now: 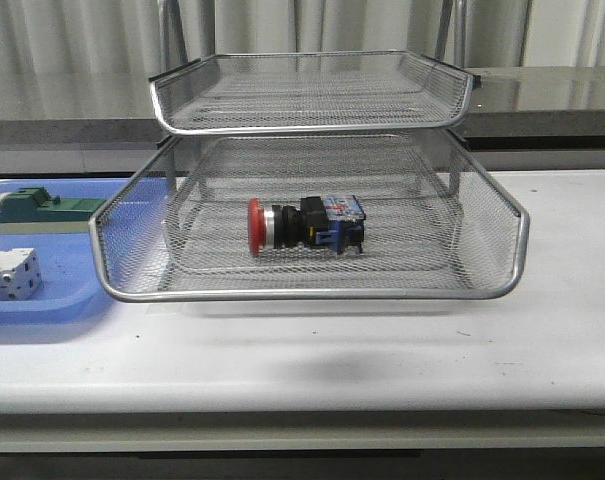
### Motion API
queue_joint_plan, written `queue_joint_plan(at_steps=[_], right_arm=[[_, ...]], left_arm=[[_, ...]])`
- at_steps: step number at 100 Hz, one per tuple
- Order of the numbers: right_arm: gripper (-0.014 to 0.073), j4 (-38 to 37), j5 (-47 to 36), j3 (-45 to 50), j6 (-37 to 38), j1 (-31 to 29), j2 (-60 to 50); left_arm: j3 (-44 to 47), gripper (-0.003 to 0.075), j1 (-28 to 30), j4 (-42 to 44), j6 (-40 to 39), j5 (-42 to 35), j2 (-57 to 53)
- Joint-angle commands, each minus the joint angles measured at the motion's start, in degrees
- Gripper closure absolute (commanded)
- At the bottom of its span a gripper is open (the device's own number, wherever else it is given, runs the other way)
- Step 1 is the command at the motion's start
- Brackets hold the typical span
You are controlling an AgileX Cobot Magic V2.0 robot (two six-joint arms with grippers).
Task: Place button on rack with both arms
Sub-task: 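Push the middle tray back into the rack with the right gripper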
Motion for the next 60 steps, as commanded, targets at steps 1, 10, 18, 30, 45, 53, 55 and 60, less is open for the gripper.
queue_joint_plan(at_steps=[1,10,18,30,45,53,55,60], right_arm=[[0.0663,1.57,-5.85,-1.77,-0.86,4.05,2.59],[0.0663,2.25,-9.21,-1.77,-0.81,8.12,5.75],[0.0663,2.99,-12.14,-1.77,-0.76,11.06,8.51],[0.0663,4.43,-17.09,-1.77,-0.76,14.73,12.9],[0.0663,5.64,-23.52,-1.77,-0.76,18.69,18.27],[0.0663,6.49,-26.82,-1.77,-0.76,20.33,20.61],[0.0663,6.6,-27.32,-1.77,-0.76,20.71,21.18],[0.0663,6.76,-29.29,-1.77,-0.76,21.5,22.44]], left_arm=[[-1.71,0.0741,0.25,-0.73,-0.57,-4.35,0.49],[-1.71,0.0741,0.25,-0.73,-0.57,-4.35,0.49],[-1.71,0.0741,0.25,-0.73,-0.57,-4.35,0.49],[-1.71,0.0741,0.25,-0.73,-0.57,-4.35,0.49],[-1.71,0.0741,0.25,-0.73,-0.57,-4.35,0.49],[-1.71,0.0741,0.25,-0.73,-0.57,-4.35,0.49],[-1.71,0.0741,0.25,-0.73,-0.57,-4.35,0.49],[-1.71,0.0741,0.25,-0.73,-0.57,-4.35,0.49]])
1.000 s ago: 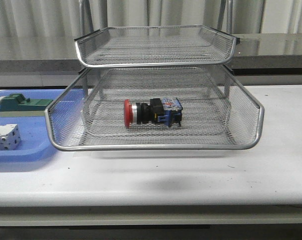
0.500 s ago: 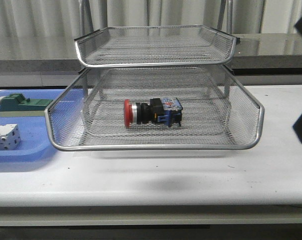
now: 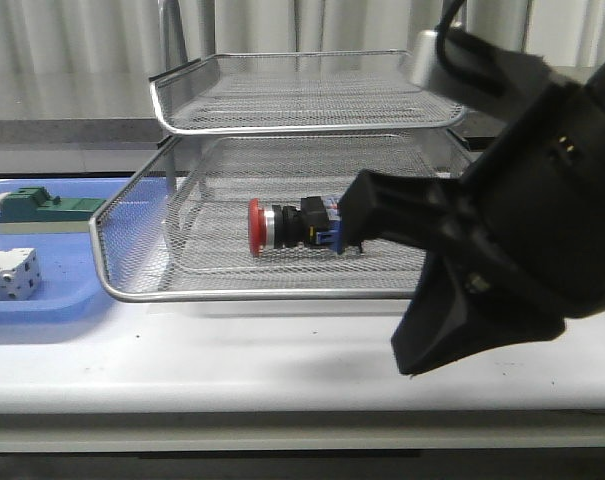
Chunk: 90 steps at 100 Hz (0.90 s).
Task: Place button on rack with both arms
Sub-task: 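Push the middle tray back into the rack with the right gripper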
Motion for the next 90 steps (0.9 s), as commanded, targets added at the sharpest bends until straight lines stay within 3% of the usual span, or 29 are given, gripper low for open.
queue_joint_plan(at_steps=[1,38,90], right_arm=[[0.0663,1.45,-6.27,-1.75,-0.65,1.55,1.05],[0.0654,1.14,-19.2,-2.56,-0.72,1.68,5.24],[0.0654,-7.38,-12.25,-22.95,-0.99,-7.54,17.86]], left_arm=[[-1.71,0.0741,0.25,-0.73,-0.57,-4.32,0.49],[-1.71,0.0741,0.25,-0.73,-0.57,-4.32,0.49],[-1.71,0.0741,0.25,-0.73,-0.57,-4.32,0.49]])
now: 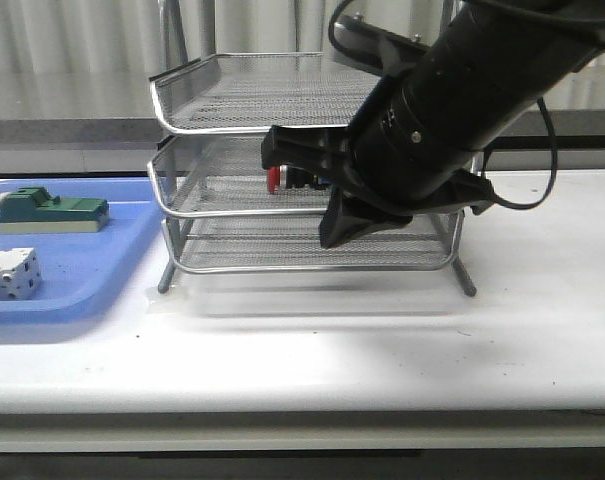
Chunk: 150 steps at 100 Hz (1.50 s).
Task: Place button on rack with both arms
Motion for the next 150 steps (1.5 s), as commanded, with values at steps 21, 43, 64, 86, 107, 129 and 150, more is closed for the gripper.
queue_joint_plan(at_steps=[21,43,64,86,107,129,150], right_arm=[[0.0654,-1.53,4.52,-5.05,-0.76,-0.77,-2.45],[0.0654,-4.35,6.31,-2.0,-0.76,-0.31,-7.65],[0.0654,-11.1,9.58,2.72,-0.76,-5.06,-18.66],[0.0654,-17.63,12.43,8.34,-0.76,-14.08,-33.97],[0.0654,-21.45,14.99,14.69,-0.76,-20.97,-48.41],[0.0654,-23.88,15.12,22.3,-0.76,-24.37,-63.28],[0.0654,-25.84,15.78,26.23,-0.76,-24.51,-75.27]], left_arm=[[-1.71,0.0741,0.25,-0.73,-0.57,-4.32,0.49],[-1.71,0.0741,0.25,-0.73,-0.57,-4.32,0.49],[-1.71,0.0741,0.25,-0.73,-0.57,-4.32,0.49],[-1.71,0.0741,0.25,-0.73,-0.57,-4.32,0.49],[-1.71,0.0741,0.25,-0.73,-0.57,-4.32,0.49],[-1.71,0.0741,0.25,-0.73,-0.57,-4.32,0.49],[-1.71,0.0741,0.25,-0.73,-0.57,-4.32,0.49]])
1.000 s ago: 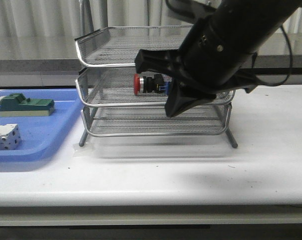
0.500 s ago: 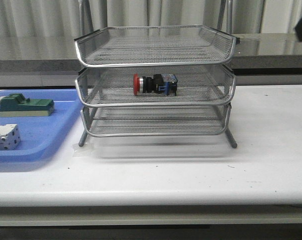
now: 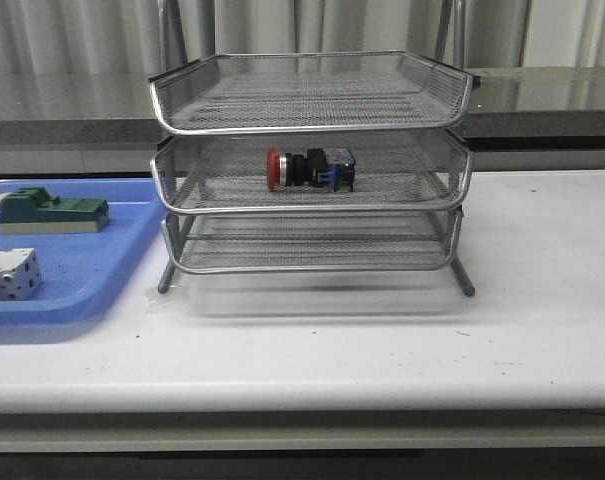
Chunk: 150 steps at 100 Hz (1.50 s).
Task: Place button on rack with both arms
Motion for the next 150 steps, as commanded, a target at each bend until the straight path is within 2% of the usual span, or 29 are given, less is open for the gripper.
queue_joint_plan(at_steps=[1,15,78,101,134,150], right_arm=[[0.0654,-1.61,-3.67,-0.57,-0.41,-0.3,-3.72],[0.0654,-1.61,-3.01,-0.42,-0.41,-0.23,-6.64],[0.0654,-2.84,-3.35,0.16,-0.41,-0.23,-6.87],[0.0654,-4.19,-8.87,8.88,-0.41,-1.31,-13.04],[0.0654,-3.34,-16.78,23.47,-0.41,-7.95,-26.9],[0.0654,-1.76,-23.59,28.62,-0.41,-8.92,-26.41]], left_arm=[[-1.71,0.0741,0.25,-0.73,-0.48,-4.32,0.49],[-1.71,0.0741,0.25,-0.73,-0.48,-4.32,0.49],[-1.71,0.0741,0.25,-0.73,-0.48,-4.32,0.49],[-1.71,0.0741,0.25,-0.73,-0.48,-4.32,0.49],[-1.71,0.0741,0.25,-0.73,-0.48,-4.32,0.49],[-1.71,0.0741,0.25,-0.73,-0.48,-4.32,0.6]])
